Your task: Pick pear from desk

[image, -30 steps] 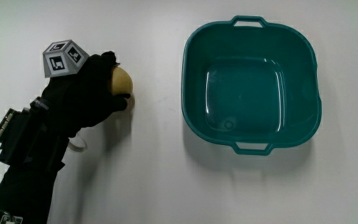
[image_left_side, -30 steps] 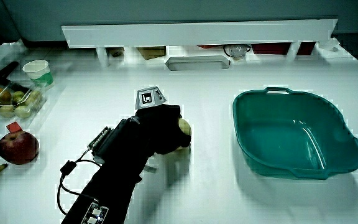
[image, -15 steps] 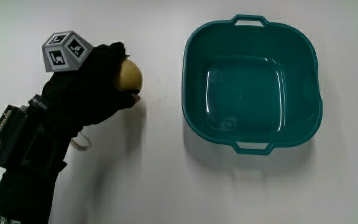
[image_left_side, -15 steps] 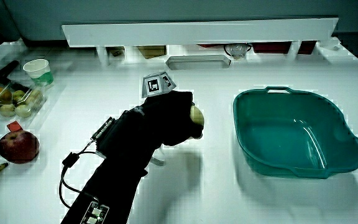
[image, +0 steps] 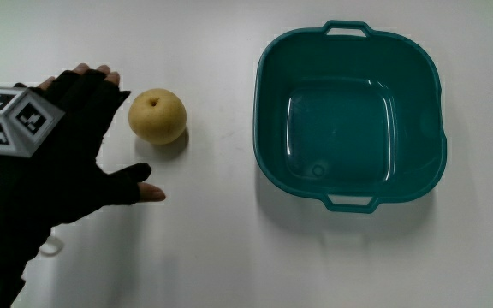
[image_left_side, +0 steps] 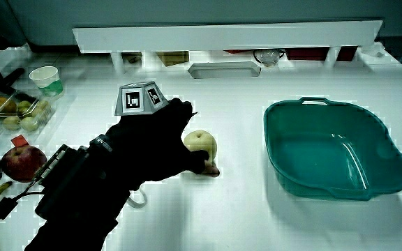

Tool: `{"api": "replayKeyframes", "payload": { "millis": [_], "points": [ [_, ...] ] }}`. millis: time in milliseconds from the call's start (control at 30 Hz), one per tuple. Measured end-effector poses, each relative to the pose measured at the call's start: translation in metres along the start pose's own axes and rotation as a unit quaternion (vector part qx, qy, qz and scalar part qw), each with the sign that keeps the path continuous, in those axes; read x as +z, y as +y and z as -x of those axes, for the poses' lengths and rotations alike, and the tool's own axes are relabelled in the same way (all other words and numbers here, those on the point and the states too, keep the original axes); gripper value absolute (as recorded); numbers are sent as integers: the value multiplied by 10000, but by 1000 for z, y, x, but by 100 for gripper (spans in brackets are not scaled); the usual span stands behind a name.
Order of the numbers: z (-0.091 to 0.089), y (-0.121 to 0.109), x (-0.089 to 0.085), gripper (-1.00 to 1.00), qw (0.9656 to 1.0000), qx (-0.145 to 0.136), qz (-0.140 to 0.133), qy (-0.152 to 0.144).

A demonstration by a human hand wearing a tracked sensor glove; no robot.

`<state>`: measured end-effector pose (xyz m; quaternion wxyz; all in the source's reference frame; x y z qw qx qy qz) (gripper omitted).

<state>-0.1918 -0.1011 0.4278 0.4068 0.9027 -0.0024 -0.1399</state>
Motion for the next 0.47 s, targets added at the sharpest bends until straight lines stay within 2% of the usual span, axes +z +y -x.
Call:
{"api": "replayKeyframes", "payload": {
  "millis": [133,200,300,400,433,467],
  "points": [
    [-3,-3,2,100,9999,-129,-54,-72],
    [-7,-5,5,100,9996,-247,-137,-56],
    [-19,-17,15,100,9992,-352,-202,-62],
    [-32,-27,23,100,9974,-644,-322,-54],
    [-40,-33,26,100,9977,-596,-298,-106],
    [-44,-35,27,100,9964,-750,-369,-116]
  ]
}}
